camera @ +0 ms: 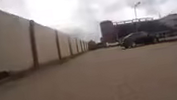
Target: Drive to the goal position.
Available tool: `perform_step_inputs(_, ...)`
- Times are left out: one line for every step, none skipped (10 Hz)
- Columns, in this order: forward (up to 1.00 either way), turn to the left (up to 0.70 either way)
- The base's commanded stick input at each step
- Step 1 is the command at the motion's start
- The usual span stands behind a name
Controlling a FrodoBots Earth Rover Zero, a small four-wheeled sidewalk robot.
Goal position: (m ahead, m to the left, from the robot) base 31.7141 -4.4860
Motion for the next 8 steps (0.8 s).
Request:
perform_step_inputs(0.85, -0.17)
perform_step_inputs(0.85, -0.29)
perform_step_inputs(0.85, -0.24)
perform_step_inputs(0.85, 0.01)
perform_step_inputs(0.85, 0.01)
perform_step_inputs(0.85, 0.01)
perform_step_inputs(0.85, 0.01)
perform_step_inputs(0.85, 0.01)
